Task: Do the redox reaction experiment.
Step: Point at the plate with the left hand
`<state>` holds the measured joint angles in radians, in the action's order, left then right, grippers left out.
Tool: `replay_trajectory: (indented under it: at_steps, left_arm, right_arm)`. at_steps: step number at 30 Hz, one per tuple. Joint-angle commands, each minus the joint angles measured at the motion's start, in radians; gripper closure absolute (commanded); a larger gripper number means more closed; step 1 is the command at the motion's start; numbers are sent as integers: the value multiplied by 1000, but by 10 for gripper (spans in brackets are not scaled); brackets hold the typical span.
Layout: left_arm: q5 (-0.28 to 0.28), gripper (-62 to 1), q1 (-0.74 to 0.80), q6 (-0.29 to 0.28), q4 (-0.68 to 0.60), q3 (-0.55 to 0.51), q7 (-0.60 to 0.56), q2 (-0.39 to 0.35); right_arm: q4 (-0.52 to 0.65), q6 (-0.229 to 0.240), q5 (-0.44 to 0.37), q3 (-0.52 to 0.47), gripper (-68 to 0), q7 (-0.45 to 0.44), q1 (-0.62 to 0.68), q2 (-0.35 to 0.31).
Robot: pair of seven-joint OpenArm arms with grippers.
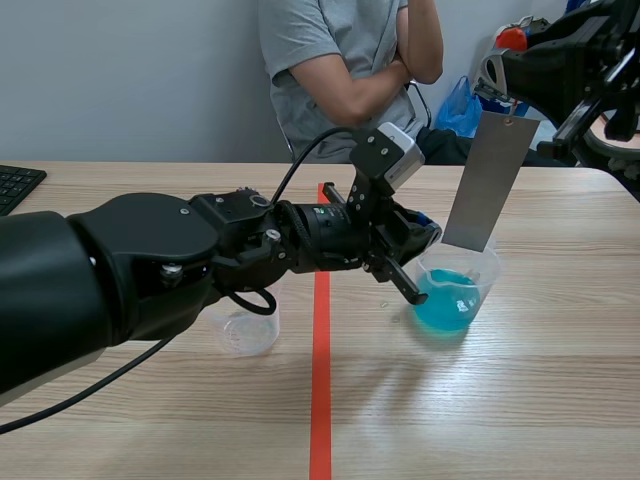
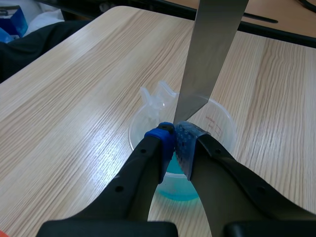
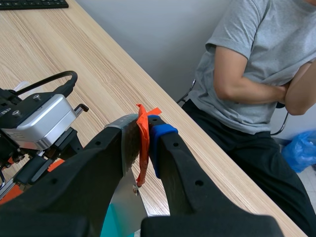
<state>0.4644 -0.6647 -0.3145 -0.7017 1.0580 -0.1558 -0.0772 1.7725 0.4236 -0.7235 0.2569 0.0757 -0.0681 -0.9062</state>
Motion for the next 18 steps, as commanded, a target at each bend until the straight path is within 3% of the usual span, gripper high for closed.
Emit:
replay_trajectory:
  at_steps: [1, 4, 7, 13, 18]
  left_arm:
    - [3, -46, -9, -2, -12, -2, -26, 14]
    - [4, -46, -8, -2, -18, -2, -31, -2]
    - [11, -46, 16, -2, -79, -10, -19, -64]
    - [33, -46, 152, 10, -340, -110, 21, -296]
    - [56, -46, 350, 14, -539, -266, 18, -522]
  right_arm:
    - [2, -7, -10, -21, -11, -16, -17, -16]
    - [2, -7, -10, -21, -11, -16, -18, -16]
    - [2, -7, -10, -21, -11, -16, -18, -16]
    - [2, -7, -10, -21, -11, -15, -18, -16]
    - [2, -7, -10, -21, -11, -15, -18, -16]
